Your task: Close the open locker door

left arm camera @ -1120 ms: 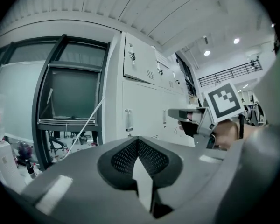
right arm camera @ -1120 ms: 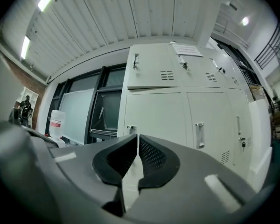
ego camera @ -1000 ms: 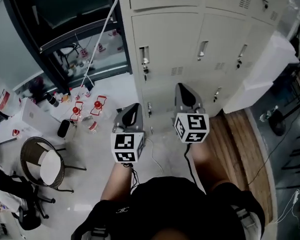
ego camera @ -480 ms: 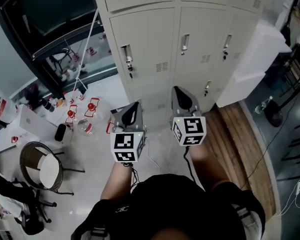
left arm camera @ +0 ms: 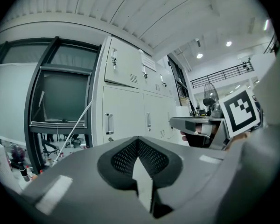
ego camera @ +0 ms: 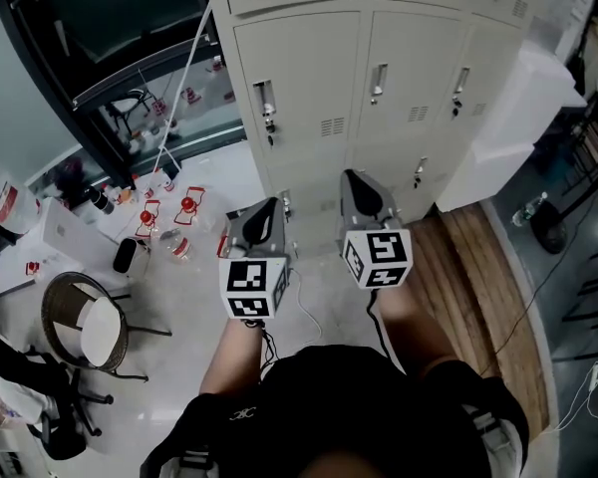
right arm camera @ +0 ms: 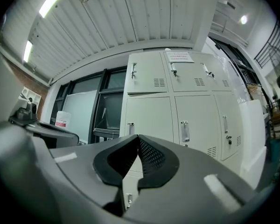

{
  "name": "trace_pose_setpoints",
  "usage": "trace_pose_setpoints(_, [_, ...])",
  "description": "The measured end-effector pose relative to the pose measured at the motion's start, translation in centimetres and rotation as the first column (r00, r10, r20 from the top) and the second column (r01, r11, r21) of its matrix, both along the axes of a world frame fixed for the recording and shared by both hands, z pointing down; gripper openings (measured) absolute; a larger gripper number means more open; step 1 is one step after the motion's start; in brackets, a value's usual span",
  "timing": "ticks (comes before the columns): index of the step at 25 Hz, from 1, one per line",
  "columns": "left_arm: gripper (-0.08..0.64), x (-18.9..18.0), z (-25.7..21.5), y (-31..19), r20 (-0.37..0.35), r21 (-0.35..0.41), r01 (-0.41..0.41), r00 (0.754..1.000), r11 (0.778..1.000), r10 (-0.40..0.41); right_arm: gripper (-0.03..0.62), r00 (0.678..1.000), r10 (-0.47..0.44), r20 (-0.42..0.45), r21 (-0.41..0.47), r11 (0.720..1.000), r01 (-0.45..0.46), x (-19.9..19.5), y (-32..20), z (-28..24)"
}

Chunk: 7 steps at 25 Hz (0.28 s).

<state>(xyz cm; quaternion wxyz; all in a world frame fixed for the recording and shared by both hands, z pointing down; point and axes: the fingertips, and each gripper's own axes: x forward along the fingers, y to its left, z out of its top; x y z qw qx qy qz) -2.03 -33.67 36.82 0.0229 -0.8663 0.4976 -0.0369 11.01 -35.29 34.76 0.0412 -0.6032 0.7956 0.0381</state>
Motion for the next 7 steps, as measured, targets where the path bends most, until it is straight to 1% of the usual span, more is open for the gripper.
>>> trace_pose_setpoints(7, [0.002, -1.6, -0.1, 0.3, -0.006, 0.008, -0.009, 1.000, 1.000, 0.009, 0.011, 1.000, 0.003, 0.002, -0.002, 1.000, -0.003, -1.8, 1.0, -0.2])
